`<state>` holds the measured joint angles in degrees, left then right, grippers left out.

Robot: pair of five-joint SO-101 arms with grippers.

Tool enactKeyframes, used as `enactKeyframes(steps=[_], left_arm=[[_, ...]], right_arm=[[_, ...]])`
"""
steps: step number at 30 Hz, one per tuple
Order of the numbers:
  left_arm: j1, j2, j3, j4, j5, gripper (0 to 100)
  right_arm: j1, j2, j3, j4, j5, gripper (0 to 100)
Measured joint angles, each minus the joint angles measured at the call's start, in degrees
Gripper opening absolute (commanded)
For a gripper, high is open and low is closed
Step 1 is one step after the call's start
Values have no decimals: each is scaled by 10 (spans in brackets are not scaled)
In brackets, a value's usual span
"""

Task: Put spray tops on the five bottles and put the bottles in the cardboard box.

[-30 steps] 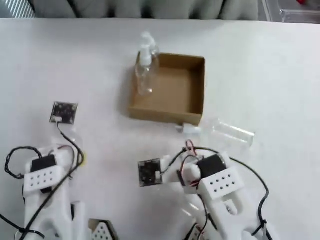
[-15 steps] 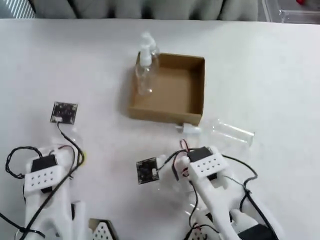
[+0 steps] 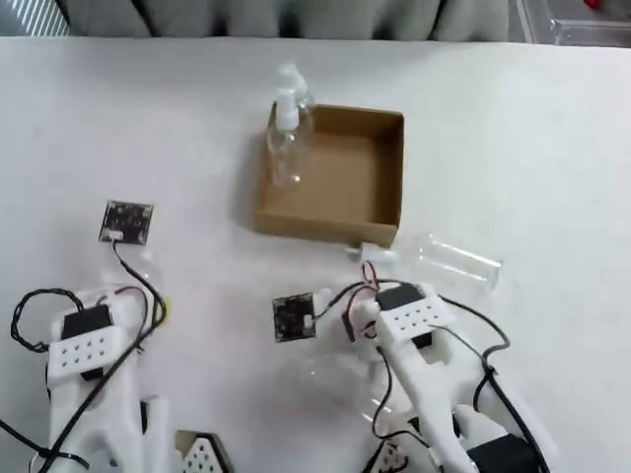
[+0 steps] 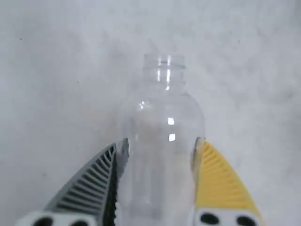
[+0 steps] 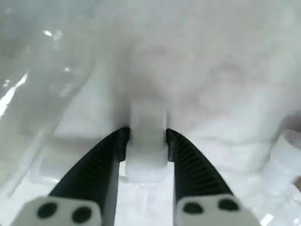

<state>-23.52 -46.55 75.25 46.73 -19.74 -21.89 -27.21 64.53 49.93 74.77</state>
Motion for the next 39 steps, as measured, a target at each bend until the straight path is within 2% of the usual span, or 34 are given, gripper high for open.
enactKeyframes(steps=[6, 11, 14, 20, 30, 34, 39], left_arm=[[0, 0, 0, 0, 0, 20], [0, 0, 0, 0, 0, 20], [0, 0, 0, 0, 0, 20], [3, 0, 0, 0, 0, 20], [14, 0, -1, 0, 6, 20], [30, 0, -45, 3, 44, 20], [88, 0, -143, 61, 115, 20]], right_arm=[[73, 0, -90, 16, -177, 15], [135, 0, -170, 103, -328, 15], [164, 0, -208, 166, -384, 15], [215, 0, -226, 267, -404, 16], [317, -125, -99, 217, -404, 16], [352, -147, -87, 203, -404, 16], [369, -160, -87, 201, -404, 17]])
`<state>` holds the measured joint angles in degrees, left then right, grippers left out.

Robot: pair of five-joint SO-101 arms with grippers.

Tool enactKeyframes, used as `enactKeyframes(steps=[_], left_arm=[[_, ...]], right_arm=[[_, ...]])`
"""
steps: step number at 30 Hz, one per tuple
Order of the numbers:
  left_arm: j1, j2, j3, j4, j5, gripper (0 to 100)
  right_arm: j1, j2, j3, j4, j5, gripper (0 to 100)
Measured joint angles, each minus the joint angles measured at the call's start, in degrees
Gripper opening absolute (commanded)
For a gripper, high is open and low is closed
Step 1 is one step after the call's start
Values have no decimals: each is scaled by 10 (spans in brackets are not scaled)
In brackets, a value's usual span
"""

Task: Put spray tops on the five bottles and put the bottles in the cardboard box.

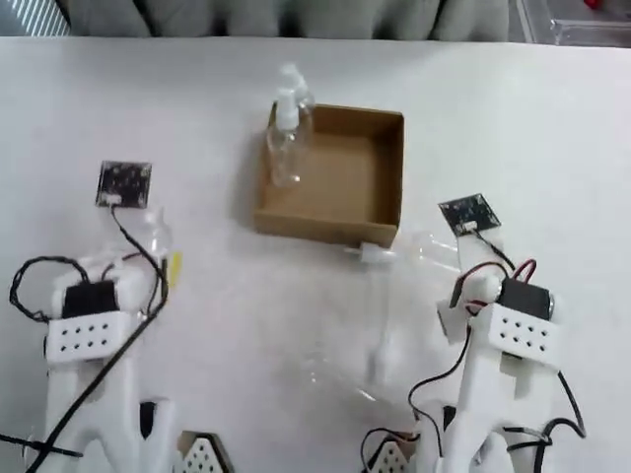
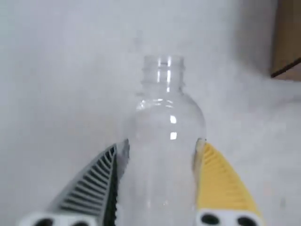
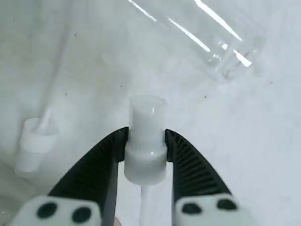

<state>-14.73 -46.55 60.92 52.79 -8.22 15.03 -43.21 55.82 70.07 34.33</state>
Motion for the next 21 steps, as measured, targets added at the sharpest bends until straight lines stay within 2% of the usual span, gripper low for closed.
enactKeyframes(steps=[5, 11, 18, 21], left_arm=[[93, 0, -83, 50, 44, 20], [200, -8, -112, 52, 53, 20], [249, -155, -66, 52, 53, 20], [252, -245, -43, 52, 55, 20]], right_arm=[[4, -19, 0, 0, -1, 16], [3, -64, 27, 0, -2, 16], [3, -142, 60, 0, -5, 18], [2, -186, 60, -1, -47, 18]])
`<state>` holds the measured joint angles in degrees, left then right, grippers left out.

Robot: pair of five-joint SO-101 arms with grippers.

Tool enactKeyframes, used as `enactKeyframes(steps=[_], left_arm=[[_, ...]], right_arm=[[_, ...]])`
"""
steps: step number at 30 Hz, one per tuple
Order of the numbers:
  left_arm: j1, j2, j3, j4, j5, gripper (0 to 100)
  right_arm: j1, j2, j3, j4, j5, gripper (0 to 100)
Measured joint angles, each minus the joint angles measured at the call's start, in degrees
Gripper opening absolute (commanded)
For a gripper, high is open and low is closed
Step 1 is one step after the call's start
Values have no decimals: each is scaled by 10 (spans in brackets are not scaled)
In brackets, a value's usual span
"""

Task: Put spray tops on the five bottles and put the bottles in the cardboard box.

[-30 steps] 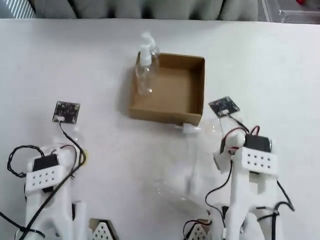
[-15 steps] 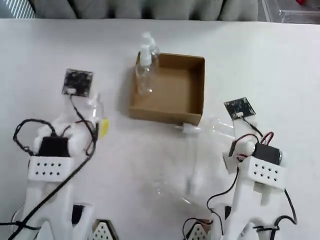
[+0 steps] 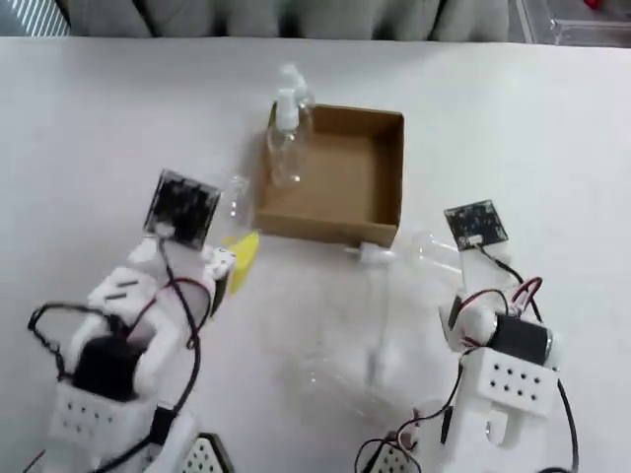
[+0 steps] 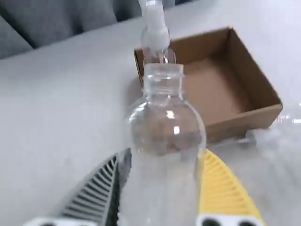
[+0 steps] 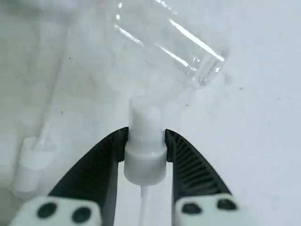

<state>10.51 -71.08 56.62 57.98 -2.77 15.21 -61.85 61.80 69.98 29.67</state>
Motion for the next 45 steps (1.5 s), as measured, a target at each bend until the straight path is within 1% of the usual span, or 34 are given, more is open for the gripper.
enactKeyframes(steps=[3, 8, 11, 13, 17, 19, 21, 24, 27, 29, 30, 32, 34, 38, 41, 45], left_arm=[[-2, -66, 28, -18, 2, 20], [3, -110, 88, -135, 2, 20], [1, -130, 121, -199, 4, 20], [2, -143, 145, -239, 26, 20], [2, -173, 207, -331, 126, 20], [2, -191, 244, -378, 166, 20], [2, -210, 280, -419, 175, 20], [9, -246, 340, -456, 165, 20], [35, -291, 396, -465, 119, 20], [57, -316, 404, -463, 87, 20], [66, -325, 404, -459, 76, 20], [79, -326, 404, -446, 68, 20], [95, -326, 405, -429, 66, 20], [109, -326, 405, -388, 61, 20], [113, -326, 405, -360, 59, 20], [113, -326, 405, -357, 59, 20]], right_arm=[[-5, -53, 0, -34, -70, 18], [-39, -135, 0, -134, -196, 16], [-68, -171, 1, -228, -272, 15], [-84, -183, 1, -306, -315, 15], [-120, -190, 1, -463, -338, 15], [-151, -190, -8, -503, -340, 15], [-183, -190, -29, -517, -340, 15], [-258, -190, -76, -526, -340, 15], [-336, -185, -137, -526, -340, 15], [-393, -149, -186, -526, -331, 15], [-410, -128, -214, -527, -327, 15], [-429, -79, -269, -526, -325, 15], [-433, -25, -324, -505, -327, 15], [-457, 54, -426, -443, -367, 15], [-482, 79, -454, -405, -392, 15], [-501, 91, -457, -400, -400, 15]])
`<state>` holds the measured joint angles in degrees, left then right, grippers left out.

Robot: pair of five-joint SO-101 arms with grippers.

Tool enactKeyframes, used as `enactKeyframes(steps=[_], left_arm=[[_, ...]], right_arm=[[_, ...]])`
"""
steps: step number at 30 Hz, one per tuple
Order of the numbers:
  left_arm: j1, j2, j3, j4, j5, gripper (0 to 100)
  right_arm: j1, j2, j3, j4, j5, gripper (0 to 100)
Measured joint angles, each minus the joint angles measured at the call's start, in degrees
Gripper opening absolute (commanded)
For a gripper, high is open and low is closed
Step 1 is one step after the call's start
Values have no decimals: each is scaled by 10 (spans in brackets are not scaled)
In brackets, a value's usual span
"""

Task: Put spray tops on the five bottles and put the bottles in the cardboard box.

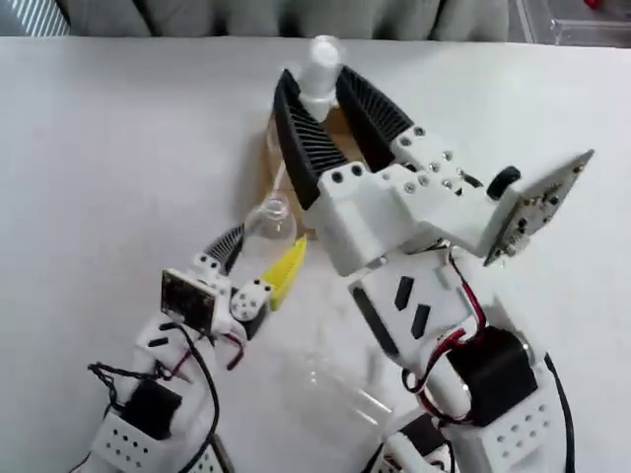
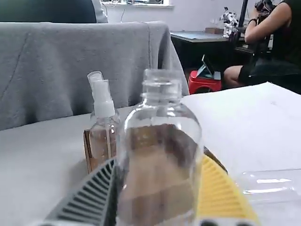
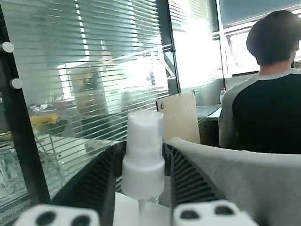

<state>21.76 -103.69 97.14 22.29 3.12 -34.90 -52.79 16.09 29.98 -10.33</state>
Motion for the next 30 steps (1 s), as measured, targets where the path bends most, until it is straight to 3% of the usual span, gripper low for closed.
enactKeyframes(steps=[30], left_arm=[[0, 0, 0, 0, 0, 20]], right_arm=[[36, 9, 113, -67, -1, 15]])
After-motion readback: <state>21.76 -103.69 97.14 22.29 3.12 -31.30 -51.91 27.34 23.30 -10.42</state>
